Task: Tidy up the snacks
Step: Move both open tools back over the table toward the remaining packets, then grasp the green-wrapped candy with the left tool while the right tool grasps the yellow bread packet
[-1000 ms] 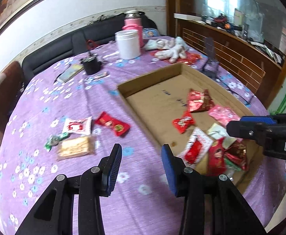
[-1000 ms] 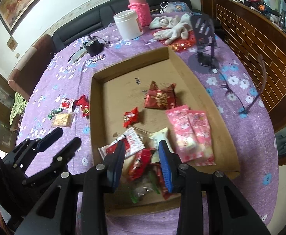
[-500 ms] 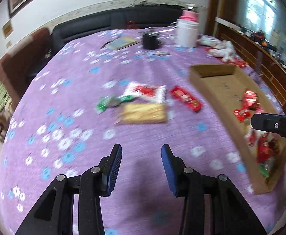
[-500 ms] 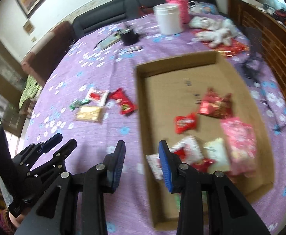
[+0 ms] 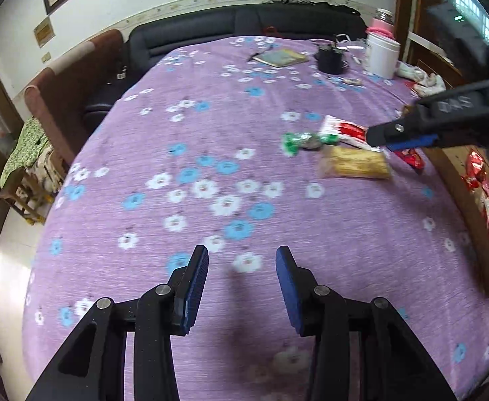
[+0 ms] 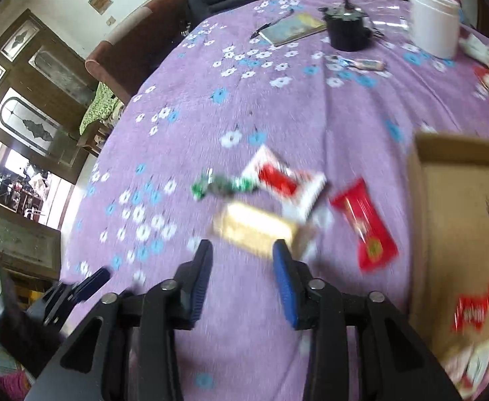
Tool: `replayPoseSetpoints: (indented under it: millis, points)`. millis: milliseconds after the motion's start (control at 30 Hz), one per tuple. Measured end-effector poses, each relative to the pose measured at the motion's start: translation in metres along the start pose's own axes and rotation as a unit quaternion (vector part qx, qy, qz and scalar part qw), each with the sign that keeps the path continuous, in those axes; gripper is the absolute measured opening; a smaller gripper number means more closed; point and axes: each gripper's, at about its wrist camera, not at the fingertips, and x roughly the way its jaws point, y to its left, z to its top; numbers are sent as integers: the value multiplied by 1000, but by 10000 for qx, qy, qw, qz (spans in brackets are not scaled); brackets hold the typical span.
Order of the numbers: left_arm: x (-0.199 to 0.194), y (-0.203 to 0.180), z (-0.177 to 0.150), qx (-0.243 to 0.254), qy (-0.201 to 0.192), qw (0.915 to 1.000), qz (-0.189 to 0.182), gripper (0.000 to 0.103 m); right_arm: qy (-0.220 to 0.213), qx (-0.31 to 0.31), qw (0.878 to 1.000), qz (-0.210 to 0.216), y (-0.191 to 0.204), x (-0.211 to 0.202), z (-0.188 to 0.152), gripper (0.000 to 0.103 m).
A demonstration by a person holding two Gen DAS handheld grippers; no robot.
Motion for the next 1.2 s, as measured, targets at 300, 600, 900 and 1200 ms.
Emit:
replayPoseSetpoints:
  millis: [300,600,900,1200]
  points:
    - [6,27,-1,-90,20,10000,27,44,305,283,9991,127,-19,39,16,41]
    - [19,29,12,-89,33,9998,-172,44,721,-126,9958,551,17,25,-23,55]
    - [22,37,19,-150,13,9996,-236,44,759,-1213,9895,-218,58,37,-28,57]
    - [26,28,55,386,26,9920,-1199,45,626,-1248,9871,-786,51,44,-33,57]
